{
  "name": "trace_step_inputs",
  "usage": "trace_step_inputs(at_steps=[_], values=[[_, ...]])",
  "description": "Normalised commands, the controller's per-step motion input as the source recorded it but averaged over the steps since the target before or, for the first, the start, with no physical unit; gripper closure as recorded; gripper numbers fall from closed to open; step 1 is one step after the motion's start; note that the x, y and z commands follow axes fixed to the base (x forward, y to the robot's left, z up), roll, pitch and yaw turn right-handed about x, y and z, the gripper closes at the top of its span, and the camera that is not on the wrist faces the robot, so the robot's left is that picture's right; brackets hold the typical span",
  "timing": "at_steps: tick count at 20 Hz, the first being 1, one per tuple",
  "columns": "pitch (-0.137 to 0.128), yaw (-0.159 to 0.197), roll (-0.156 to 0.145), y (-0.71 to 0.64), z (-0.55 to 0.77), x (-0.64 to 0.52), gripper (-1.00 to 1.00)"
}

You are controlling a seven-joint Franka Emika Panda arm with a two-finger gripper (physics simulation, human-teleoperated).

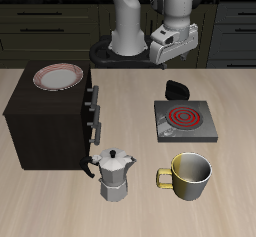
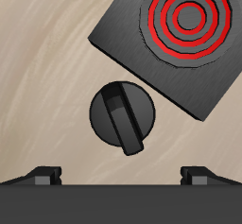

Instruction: Turn off the flat stove

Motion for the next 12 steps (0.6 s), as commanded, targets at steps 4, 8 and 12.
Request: trace_step_inputs(at_steps=[4,8,12], values=[[-0.013,0.074,0.007,0.04,-0.20,-0.07,-1.00],[0.016,0.047,-0.001,0.03,-0.28,0.03,-1.00],[0.016,0.039,-0.016,0.01,-0.25,0.03,-1.00]])
